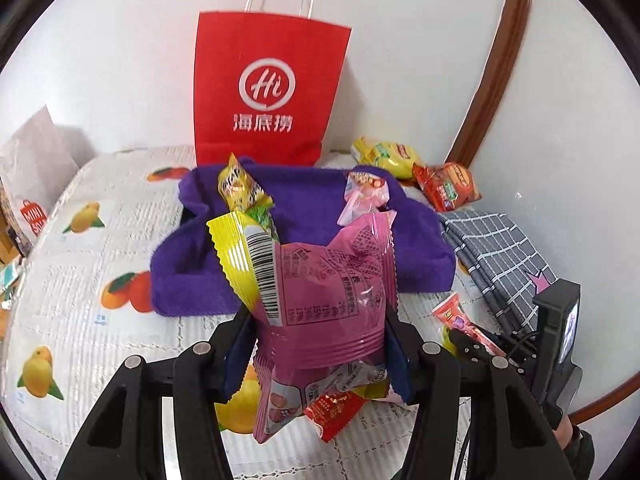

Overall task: Organize snacks
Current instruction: 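Carry the red striped packet onto the purple towel while the left tool carries the pink bag there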

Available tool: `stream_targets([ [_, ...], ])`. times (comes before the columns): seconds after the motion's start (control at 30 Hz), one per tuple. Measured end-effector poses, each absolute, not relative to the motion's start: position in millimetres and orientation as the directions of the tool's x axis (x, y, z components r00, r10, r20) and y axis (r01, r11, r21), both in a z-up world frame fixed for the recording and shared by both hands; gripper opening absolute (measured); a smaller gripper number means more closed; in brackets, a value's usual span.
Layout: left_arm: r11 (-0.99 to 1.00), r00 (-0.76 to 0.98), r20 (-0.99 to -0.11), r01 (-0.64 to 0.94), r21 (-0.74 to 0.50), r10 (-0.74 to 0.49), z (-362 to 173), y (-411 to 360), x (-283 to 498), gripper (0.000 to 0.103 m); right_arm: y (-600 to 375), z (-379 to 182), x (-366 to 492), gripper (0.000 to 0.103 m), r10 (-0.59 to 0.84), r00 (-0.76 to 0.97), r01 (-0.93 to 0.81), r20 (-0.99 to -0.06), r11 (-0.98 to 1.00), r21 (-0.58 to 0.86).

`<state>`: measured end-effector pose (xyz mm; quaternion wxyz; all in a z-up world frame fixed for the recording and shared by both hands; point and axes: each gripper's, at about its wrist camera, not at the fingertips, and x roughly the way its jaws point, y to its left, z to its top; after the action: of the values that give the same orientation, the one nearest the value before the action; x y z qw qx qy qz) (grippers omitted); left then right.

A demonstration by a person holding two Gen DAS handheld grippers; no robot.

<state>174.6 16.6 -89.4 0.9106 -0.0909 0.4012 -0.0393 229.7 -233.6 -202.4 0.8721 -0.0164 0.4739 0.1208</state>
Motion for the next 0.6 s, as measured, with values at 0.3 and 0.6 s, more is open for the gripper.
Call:
stream_targets([
  [0.3, 0.982, 0.712, -0.689, 0.006, -0.188, -0.136, -66, 26, 177, 0.054, -229, -133, 249, 0.023, 0.239, 0.617, -0.231, -0.75, 0.966, 0.117],
  [0.6, 0.982, 0.725, -0.678, -0.009, -0.189, -0.124, -62, 36, 199, 0.054, -202, -100, 280, 0.023, 0.277, 0.644, -0.281, -0.713, 0.953, 0.116],
])
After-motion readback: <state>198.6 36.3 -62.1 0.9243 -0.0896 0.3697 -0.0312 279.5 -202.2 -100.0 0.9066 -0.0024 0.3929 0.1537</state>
